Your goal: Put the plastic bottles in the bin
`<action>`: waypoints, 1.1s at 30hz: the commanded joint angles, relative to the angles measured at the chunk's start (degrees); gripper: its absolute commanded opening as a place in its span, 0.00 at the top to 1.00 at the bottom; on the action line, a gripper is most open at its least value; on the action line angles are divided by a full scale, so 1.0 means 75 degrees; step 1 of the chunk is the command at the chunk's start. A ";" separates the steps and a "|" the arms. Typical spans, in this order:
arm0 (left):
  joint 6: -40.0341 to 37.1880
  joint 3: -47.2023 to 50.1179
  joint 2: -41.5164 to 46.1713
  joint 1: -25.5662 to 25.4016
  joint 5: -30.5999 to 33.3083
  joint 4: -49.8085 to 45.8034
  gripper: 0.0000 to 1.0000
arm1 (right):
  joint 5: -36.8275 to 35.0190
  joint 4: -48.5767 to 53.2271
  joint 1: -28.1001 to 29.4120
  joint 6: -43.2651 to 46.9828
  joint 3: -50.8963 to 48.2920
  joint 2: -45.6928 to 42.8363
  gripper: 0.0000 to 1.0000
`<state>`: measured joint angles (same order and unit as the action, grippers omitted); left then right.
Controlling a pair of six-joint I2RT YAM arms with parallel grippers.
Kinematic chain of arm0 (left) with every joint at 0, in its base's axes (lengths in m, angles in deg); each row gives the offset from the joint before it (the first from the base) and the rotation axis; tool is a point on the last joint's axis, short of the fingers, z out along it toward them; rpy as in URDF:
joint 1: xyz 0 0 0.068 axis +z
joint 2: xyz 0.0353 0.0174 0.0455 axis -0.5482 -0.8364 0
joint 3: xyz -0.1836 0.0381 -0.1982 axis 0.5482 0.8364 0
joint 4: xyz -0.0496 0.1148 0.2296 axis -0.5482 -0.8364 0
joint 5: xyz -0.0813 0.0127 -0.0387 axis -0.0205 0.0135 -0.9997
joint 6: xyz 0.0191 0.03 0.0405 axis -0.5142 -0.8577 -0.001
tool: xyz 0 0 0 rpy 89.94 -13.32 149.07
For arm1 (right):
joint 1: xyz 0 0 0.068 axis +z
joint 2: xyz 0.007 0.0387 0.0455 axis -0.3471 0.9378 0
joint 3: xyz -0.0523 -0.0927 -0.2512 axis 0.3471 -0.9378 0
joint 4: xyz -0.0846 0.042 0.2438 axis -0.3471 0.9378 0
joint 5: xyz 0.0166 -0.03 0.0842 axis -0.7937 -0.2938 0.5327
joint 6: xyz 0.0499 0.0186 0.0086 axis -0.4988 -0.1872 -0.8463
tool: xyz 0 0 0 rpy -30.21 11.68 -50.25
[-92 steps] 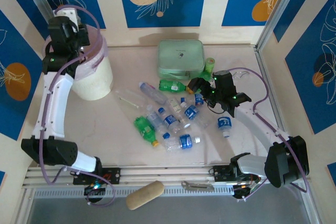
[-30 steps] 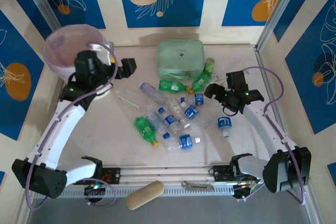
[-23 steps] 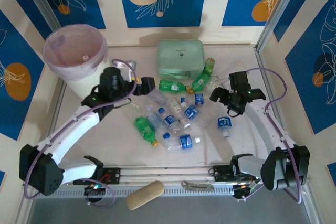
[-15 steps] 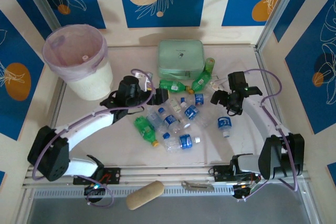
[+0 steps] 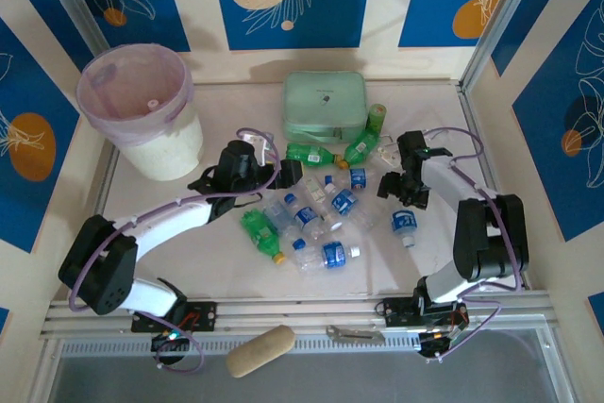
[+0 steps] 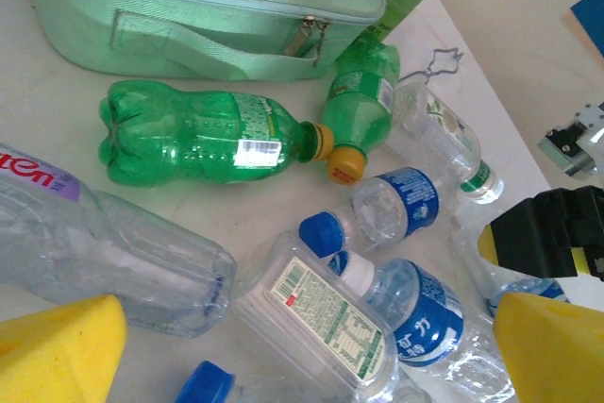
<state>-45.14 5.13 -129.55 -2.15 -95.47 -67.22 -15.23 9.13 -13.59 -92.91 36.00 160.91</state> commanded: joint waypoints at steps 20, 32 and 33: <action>-0.0161 -0.0545 -0.0297 -0.0009 0.0740 -0.0308 0.01 | -0.0423 0.0035 0.0411 0.0014 0.0393 -0.0034 0.48; -0.0104 -0.0761 -0.0806 -0.0170 -0.1738 0.1166 0.00 | 0.1775 -0.2067 0.0977 -0.1845 0.0500 -0.2058 0.51; -0.0115 -0.0787 -0.0829 -0.0237 -0.1879 0.1248 0.01 | 0.1849 -0.2330 0.1078 -0.2066 0.0500 -0.2064 0.52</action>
<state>-45.55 1.40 -134.73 -2.68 -102.46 -62.89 -6.95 -1.19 -7.10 -101.50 39.10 145.95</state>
